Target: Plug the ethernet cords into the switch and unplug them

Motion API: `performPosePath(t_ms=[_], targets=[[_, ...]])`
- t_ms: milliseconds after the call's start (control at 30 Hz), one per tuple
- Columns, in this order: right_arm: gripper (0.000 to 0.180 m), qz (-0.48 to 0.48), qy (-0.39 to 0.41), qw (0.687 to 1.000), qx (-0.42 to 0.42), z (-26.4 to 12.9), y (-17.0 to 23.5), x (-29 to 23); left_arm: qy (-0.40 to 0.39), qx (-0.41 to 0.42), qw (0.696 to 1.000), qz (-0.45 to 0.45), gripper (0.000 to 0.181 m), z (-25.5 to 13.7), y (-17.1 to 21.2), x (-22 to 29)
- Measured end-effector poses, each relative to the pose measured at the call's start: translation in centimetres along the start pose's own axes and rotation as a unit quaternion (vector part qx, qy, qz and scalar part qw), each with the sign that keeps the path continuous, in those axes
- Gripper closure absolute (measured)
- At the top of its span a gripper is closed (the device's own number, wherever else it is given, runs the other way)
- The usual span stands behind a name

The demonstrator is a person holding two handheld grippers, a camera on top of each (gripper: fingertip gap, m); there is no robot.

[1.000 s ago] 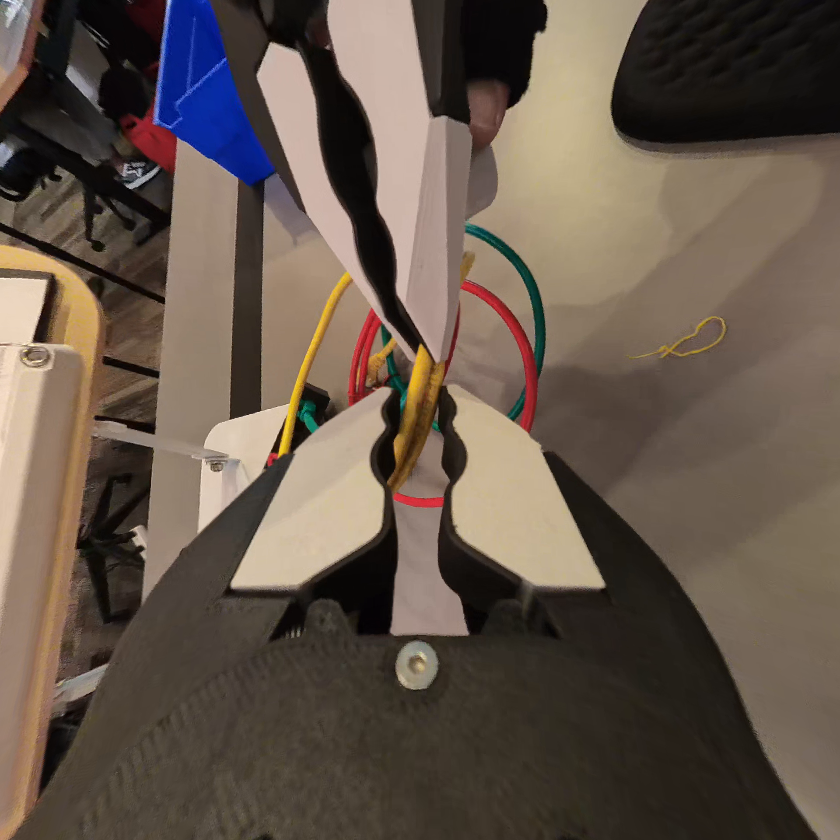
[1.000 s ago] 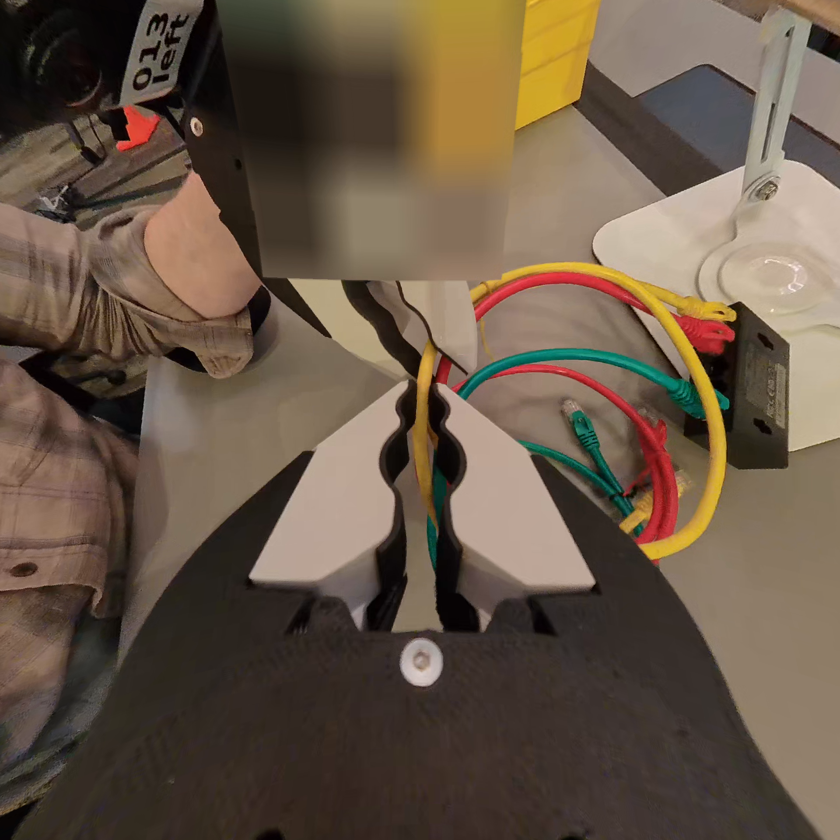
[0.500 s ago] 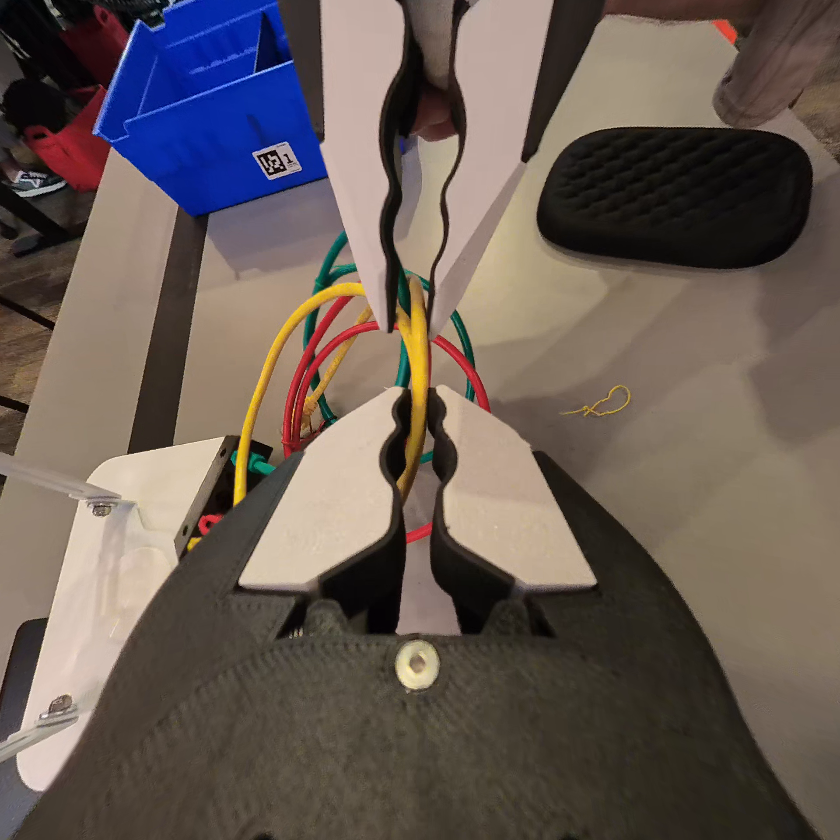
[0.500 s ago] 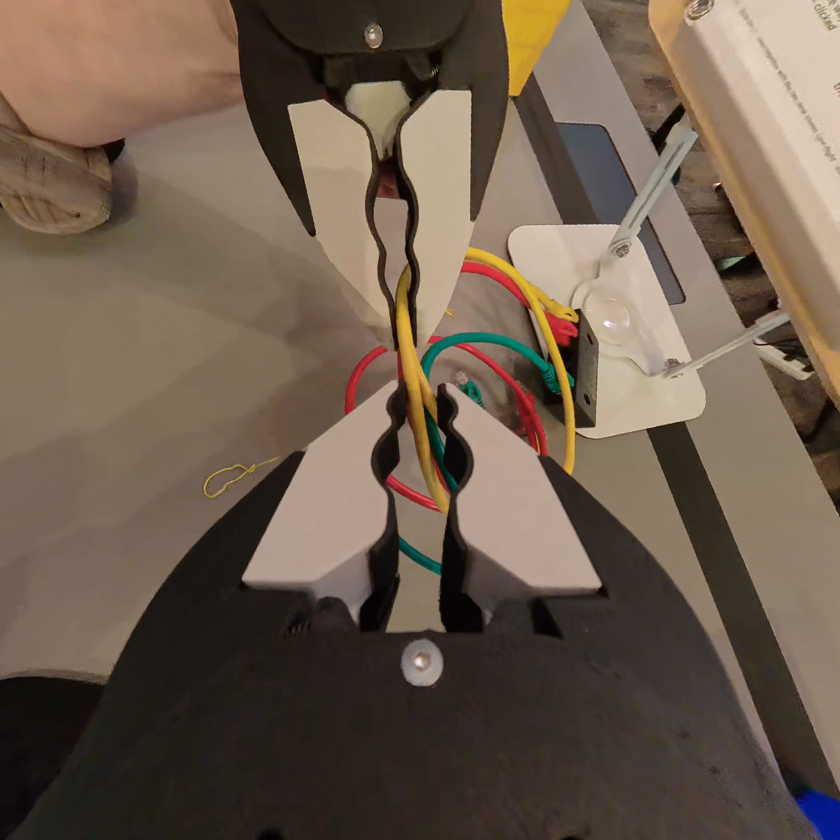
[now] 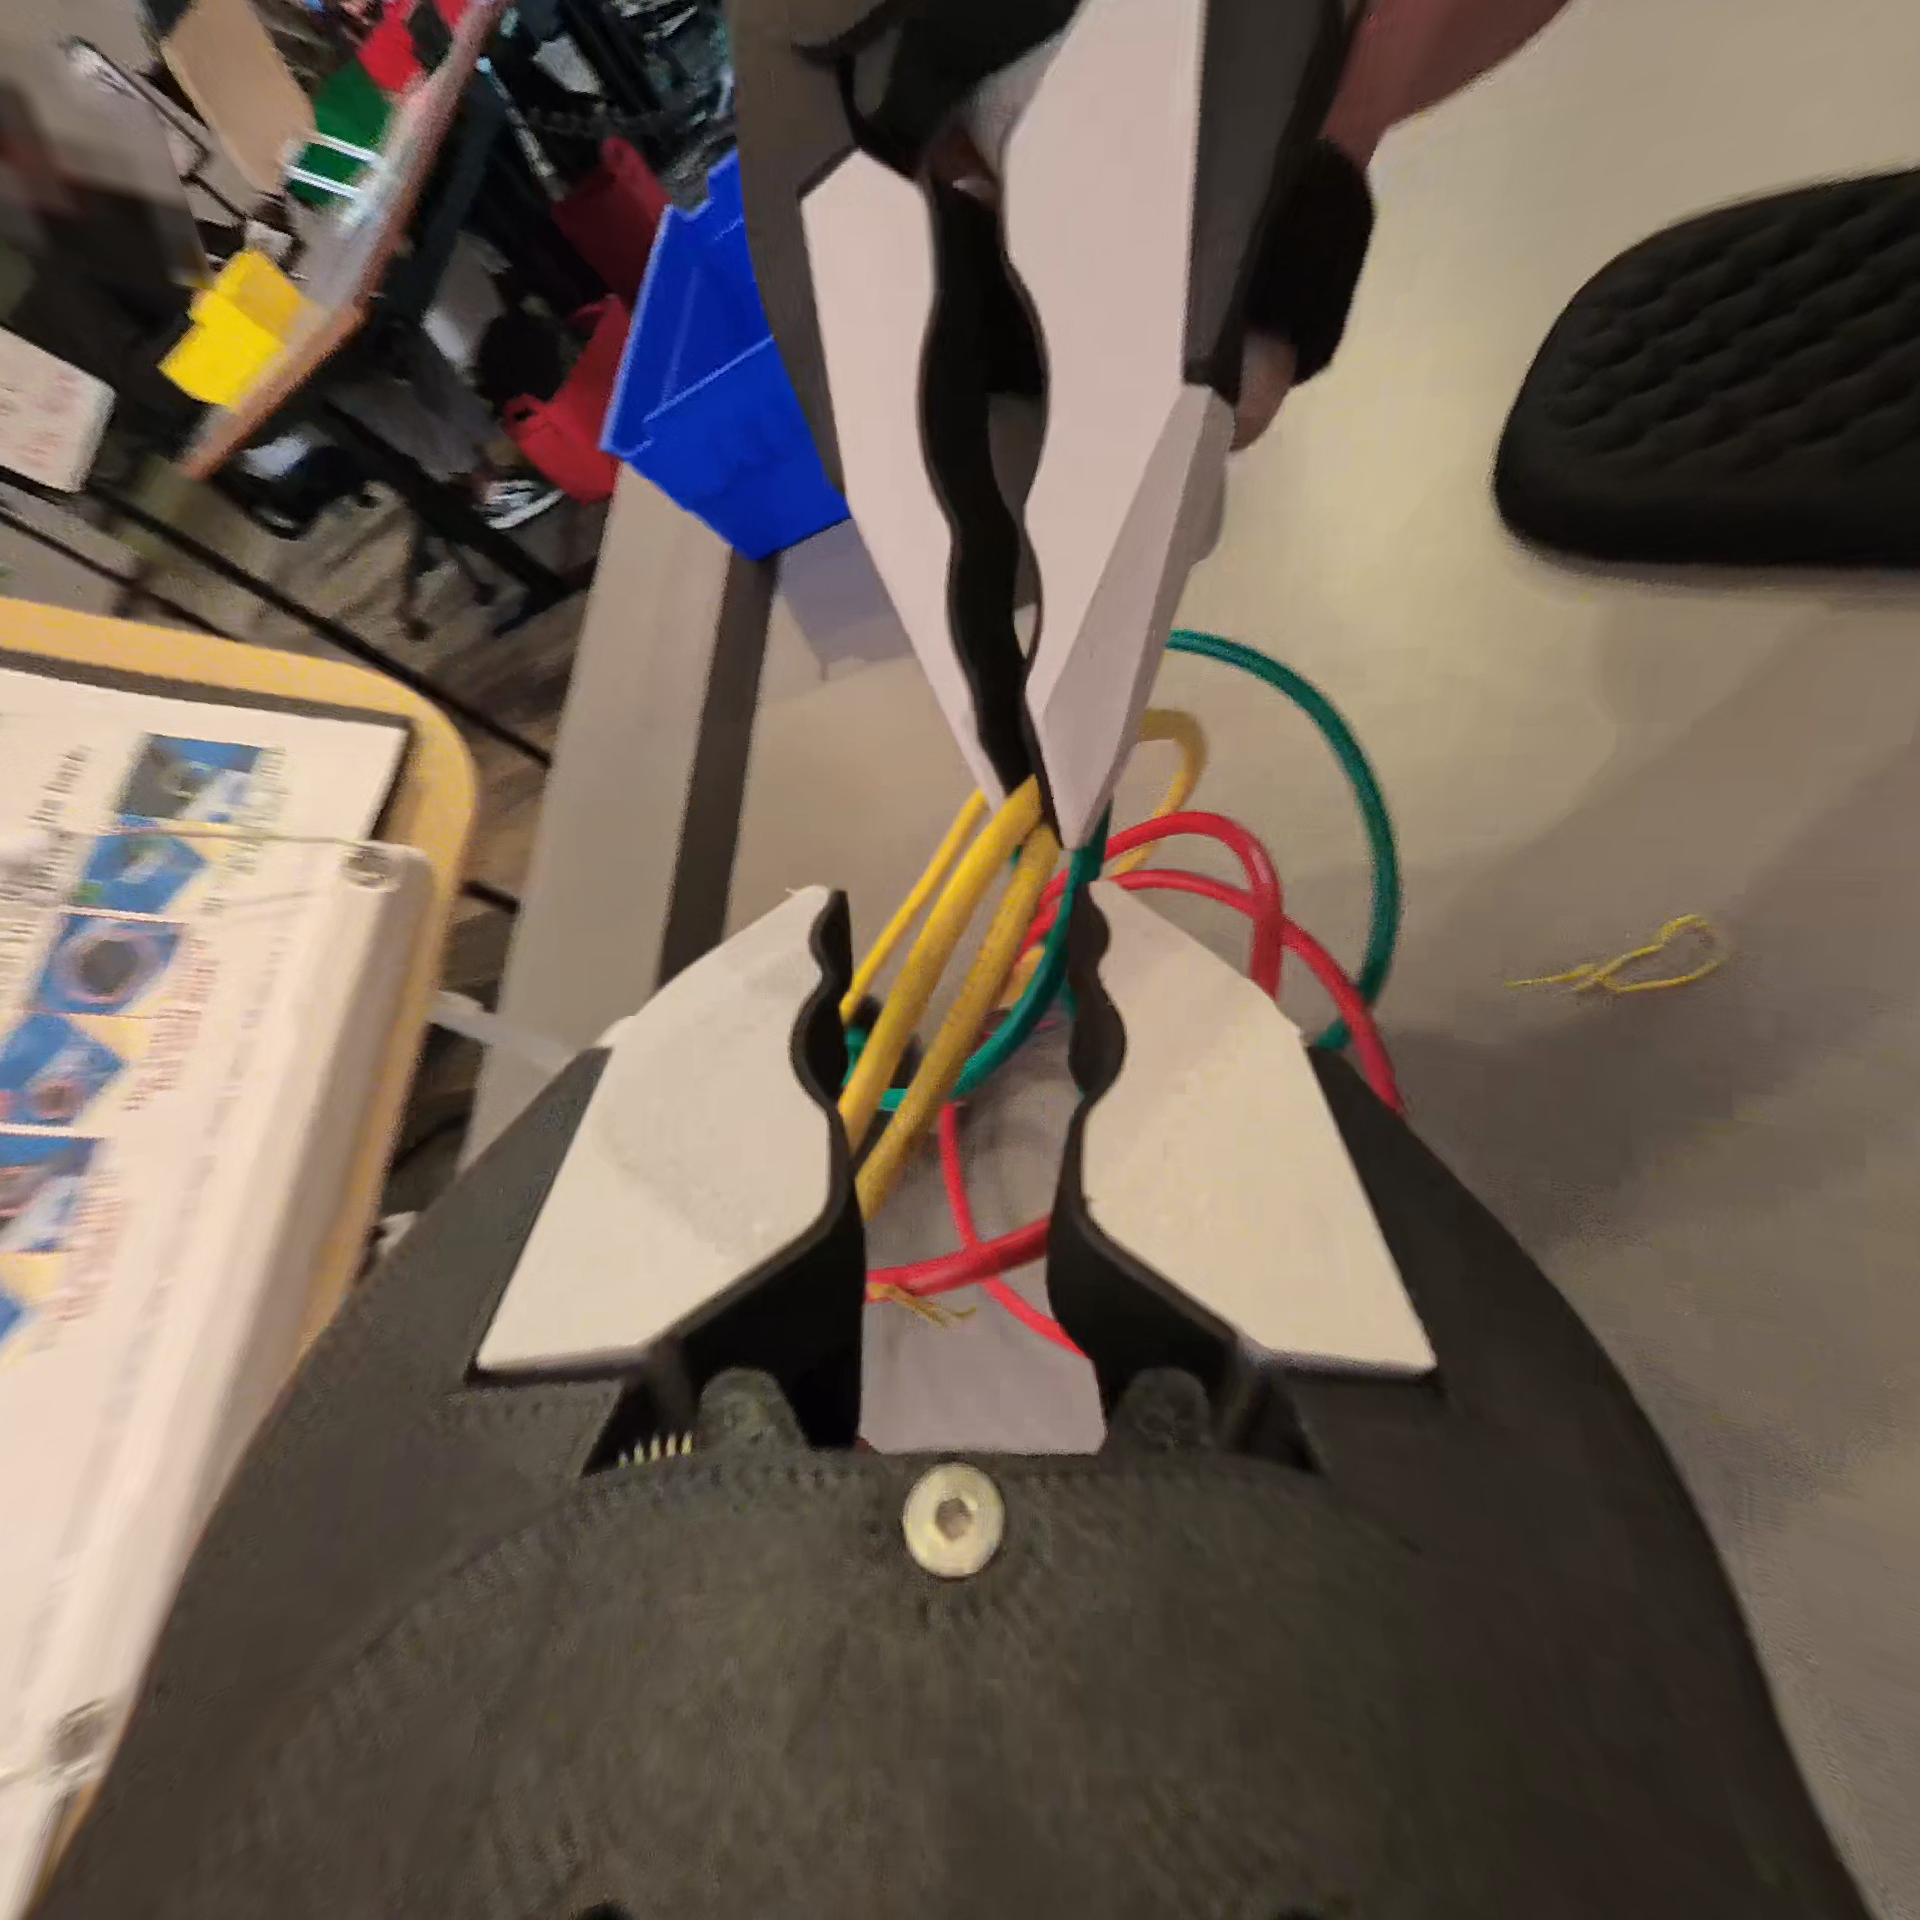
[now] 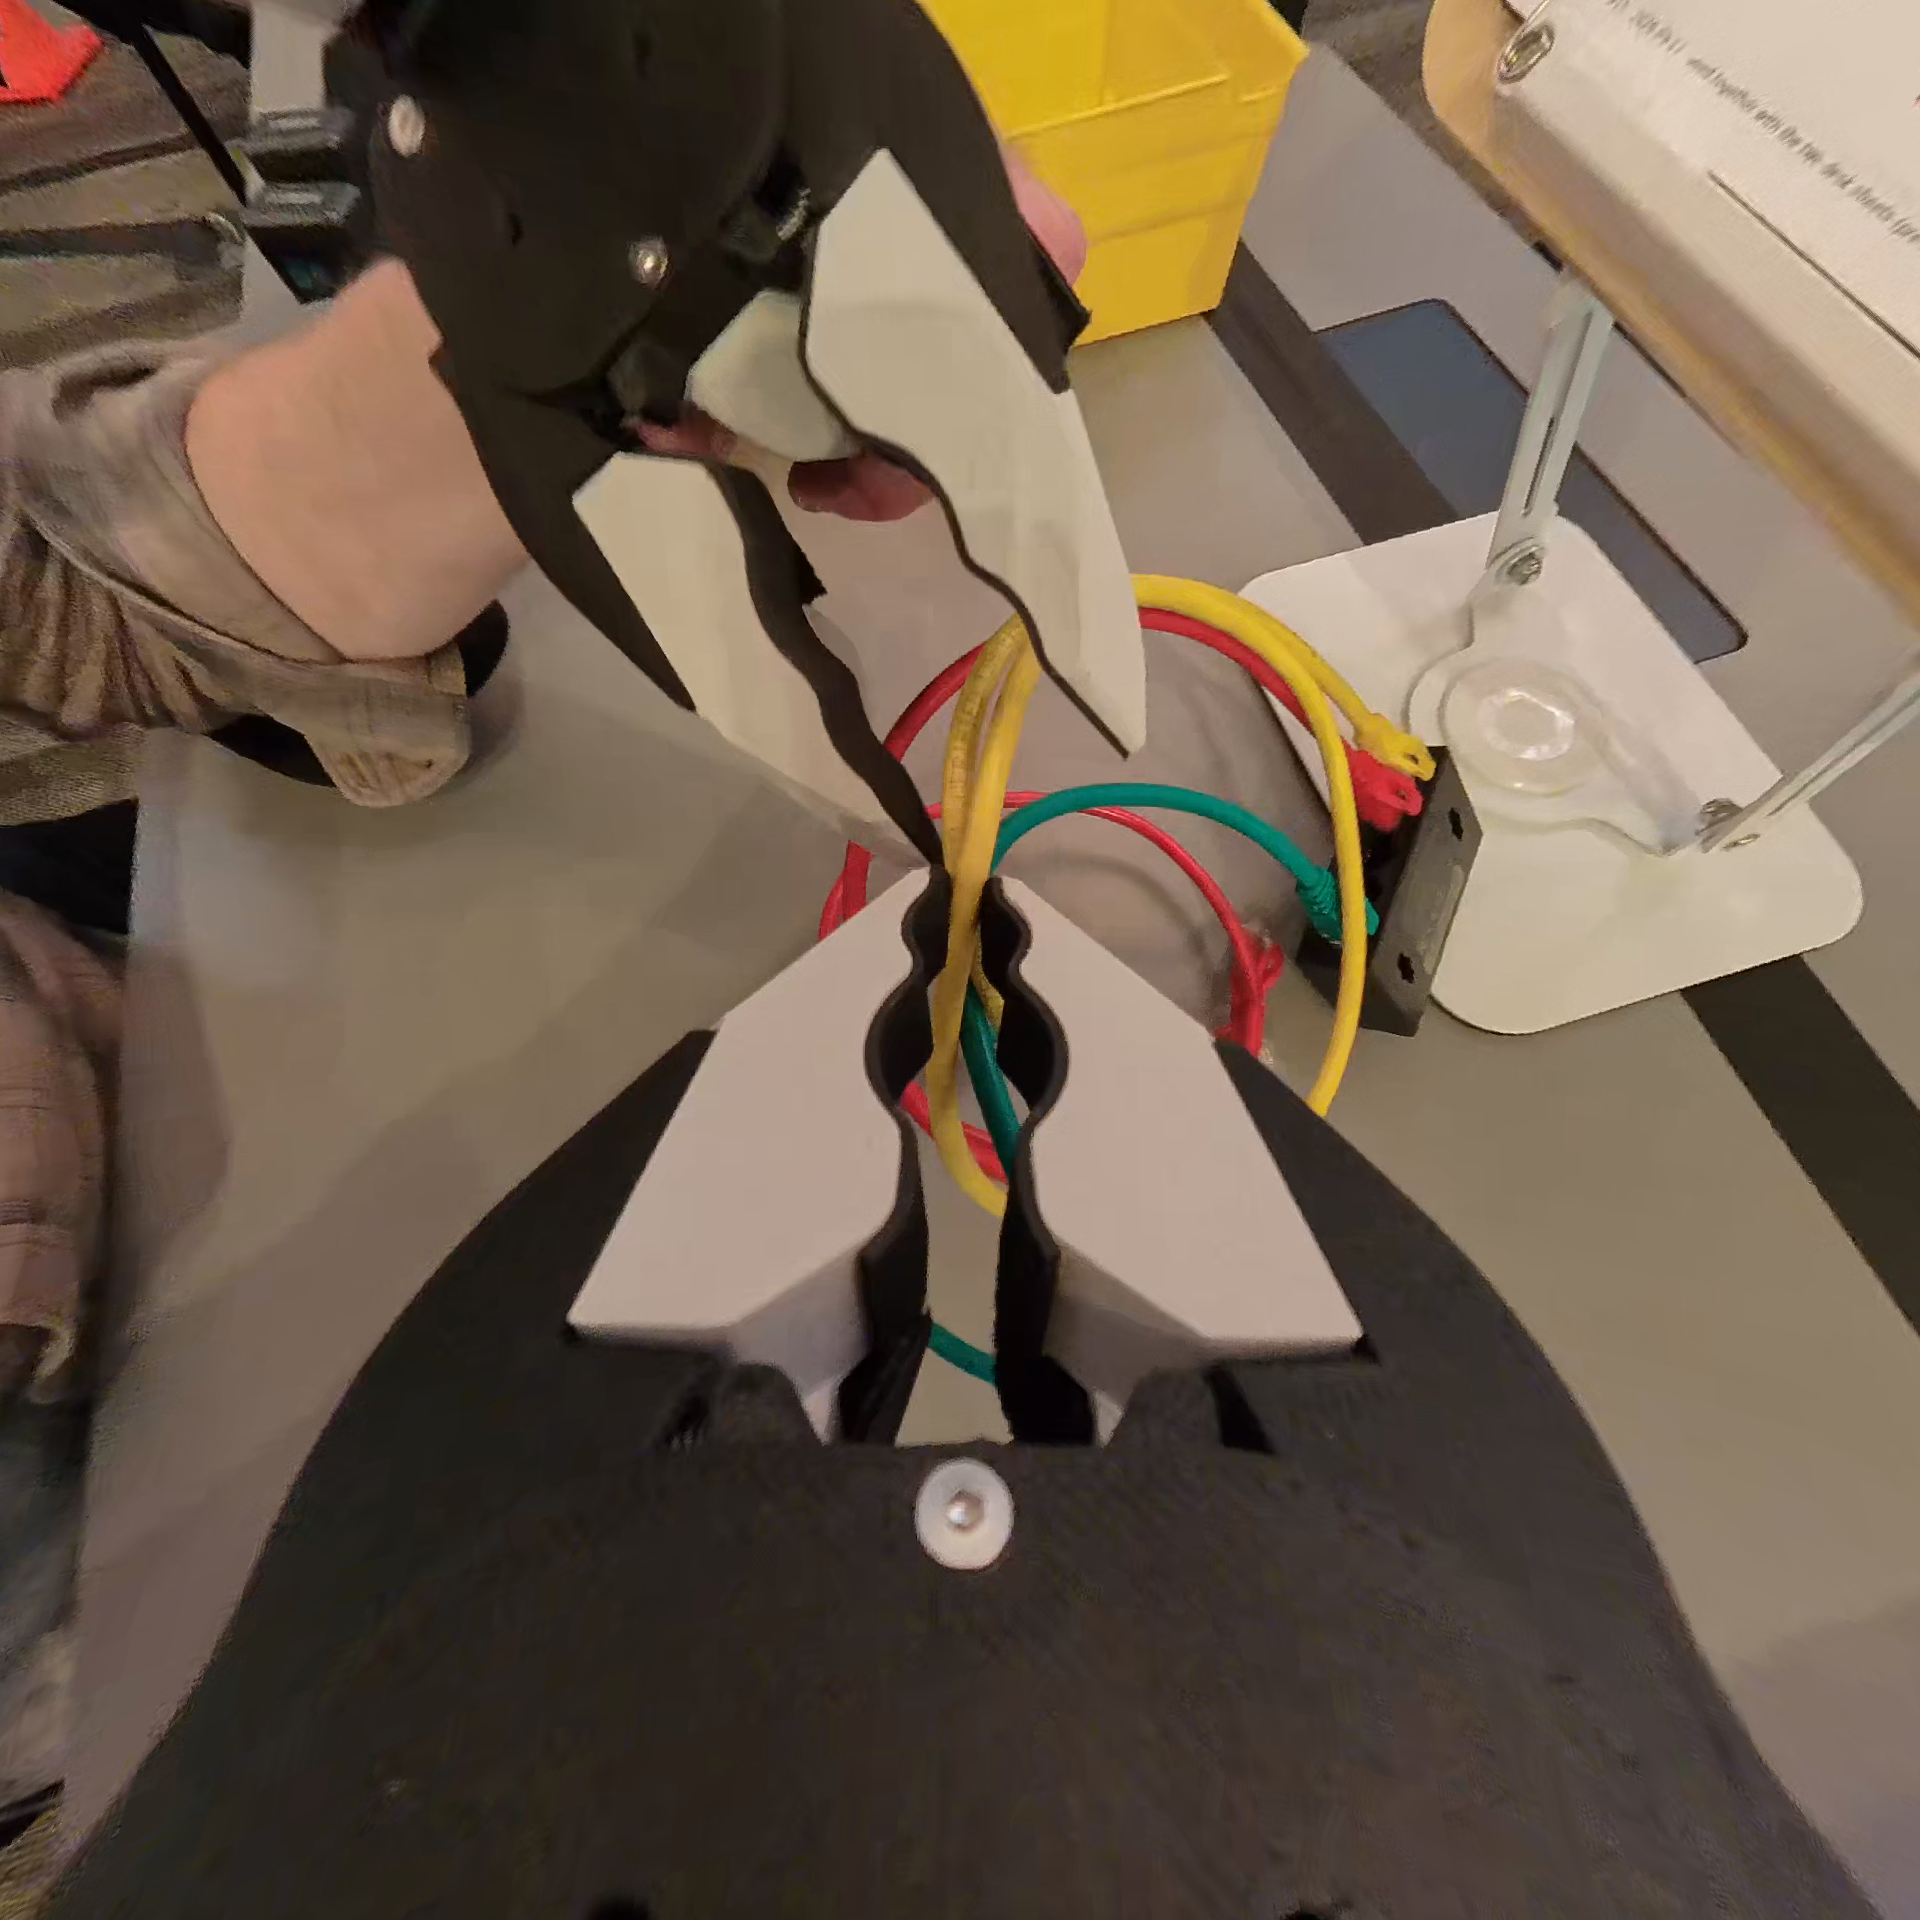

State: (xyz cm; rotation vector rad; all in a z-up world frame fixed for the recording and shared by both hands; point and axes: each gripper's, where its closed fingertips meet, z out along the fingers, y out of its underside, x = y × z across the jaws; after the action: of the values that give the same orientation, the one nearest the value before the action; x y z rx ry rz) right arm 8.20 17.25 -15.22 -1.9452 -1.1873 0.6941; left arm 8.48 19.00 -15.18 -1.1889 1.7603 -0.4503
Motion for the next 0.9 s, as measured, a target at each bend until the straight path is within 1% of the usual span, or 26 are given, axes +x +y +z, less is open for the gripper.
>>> performPosePath(t_ms=[33,133,267,333,367,400,433,500,567,633,667,733,767,833,900], targets=[[0.176,0.006,-0.008,1.0,-0.006,0.0,-0.1,-0.2,-0.02,-0.01,0.999,0.026,0.144,0.0,-0.1,-0.2],[0.176,0.008,-0.016,0.999,-0.031,-0.2,-0.3,-0.2,-0.034,-0.03,0.996,0.072,0.159,-0.1,-0.4,0.1],[0.176,-0.012,-0.01,0.998,-0.054,-0.3,-0.4,0.0,-0.032,-0.043,0.996,0.076,0.166,-0.3,-0.1,0.2],[0.174,-0.027,0.004,0.999,-0.032,-0.5,-1.1,0.3,-0.037,-0.039,0.996,0.067,0.168,-0.5,-0.3,-0.2],[0.166,-0.035,0.015,0.999,-0.009,-0.7,-1.7,0.5,-0.044,-0.026,0.997,0.059,0.168,-0.8,-0.5,-0.5],[0.149,-0.045,0.032,0.998,0.001,-0.9,-1.7,1.0,-0.041,-0.014,0.998,0.044,0.168,-1.0,-0.7,-0.7],[0.144,-0.06,0.04,0.997,-0.007,-1.0,-1.1,1.2,-0.033,0.001,0.999,0.032,0.168,-1.3,-1.0,-0.7],[0.142,-0.085,0.048,0.995,-0.024,-1.0,0.2,1.5,-0.036,0.029,0.999,0.013,0.168,-1.7,-1.5,-1.2],[0.136,-0.081,0.044,0.994,-0.05,-0.8,1.9,1.7,-0.034,0.047,0.998,-0.005,0.168,-2.0,-1.8,-1.4],[0.119,-0.064,0.042,0.995,-0.072,-0.6,3.6,1.9,-0.037,0.058,0.997,-0.019,0.168,-2.2,-2.0,-1.7],[0.115,-0.051,0.042,0.995,-0.079,-0.6,4.2,2.0,-0.037,0.066,0.997,-0.027,0.168,-2.3,-2.1,-1.9],[0.12,-0.027,0.048,0.997,-0.045,-1.1,4.2,2.3,-0.035,0.095,0.994,-0.042,0.168,-2.8,-2.4,-2.2],[0.12,-0.011,0.049,0.998,-0.04,-1.3,4.5,2.5,-0.036,0.111,0.992,-0.05,0.168,-3.2,-2.6,-2.5],[0.11,0.018,0.045,0.998,-0.039,-1.5,5.6,3.1,-0.042,0.15,0.986,-0.067,0.168,-4.3,-3.1,-3.2],[0.11,0.04,0.028,0.998,-0.049,-0.9,7.0,3.0,-0.052,0.199,0.974,-0.097,0.17,-5.6,-3.6,-4.2]])
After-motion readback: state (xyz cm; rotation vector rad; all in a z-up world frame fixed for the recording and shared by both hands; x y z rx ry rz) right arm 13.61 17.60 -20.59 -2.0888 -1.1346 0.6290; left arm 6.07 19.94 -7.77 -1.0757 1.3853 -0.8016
